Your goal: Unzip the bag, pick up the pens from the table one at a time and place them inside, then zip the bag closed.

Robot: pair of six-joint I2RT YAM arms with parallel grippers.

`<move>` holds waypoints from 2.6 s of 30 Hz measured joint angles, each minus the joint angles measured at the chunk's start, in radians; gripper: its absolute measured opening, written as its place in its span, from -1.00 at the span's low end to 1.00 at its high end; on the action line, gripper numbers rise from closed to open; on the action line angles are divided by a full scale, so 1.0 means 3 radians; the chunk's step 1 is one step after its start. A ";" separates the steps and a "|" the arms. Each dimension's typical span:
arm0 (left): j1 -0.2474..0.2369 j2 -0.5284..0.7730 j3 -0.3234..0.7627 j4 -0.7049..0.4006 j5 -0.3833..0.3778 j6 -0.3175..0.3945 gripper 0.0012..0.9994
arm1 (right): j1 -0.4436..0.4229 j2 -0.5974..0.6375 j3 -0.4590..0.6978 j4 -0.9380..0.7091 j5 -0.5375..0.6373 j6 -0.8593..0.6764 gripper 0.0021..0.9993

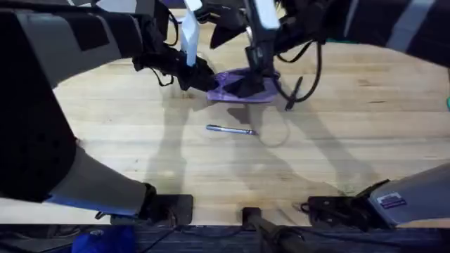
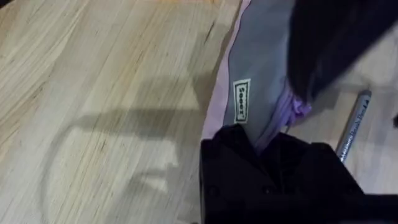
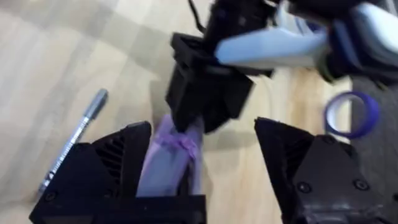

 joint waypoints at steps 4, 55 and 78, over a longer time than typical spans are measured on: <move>0.0000 0.0000 0.0000 0.0000 0.0000 0.0000 -0.92 | -0.0172 -0.0123 0.0000 -0.0007 -0.0001 0.0099 0.99; -0.0003 0.0000 0.1012 -0.1302 -0.0610 -0.0513 0.99 | -0.0597 -0.0404 0.0004 -0.0511 0.0308 0.0823 0.99; -0.0004 -0.0006 0.2302 -0.2538 -0.0886 -0.1367 0.99 | -0.0597 -0.0405 0.0005 -0.0511 0.0389 0.0845 0.99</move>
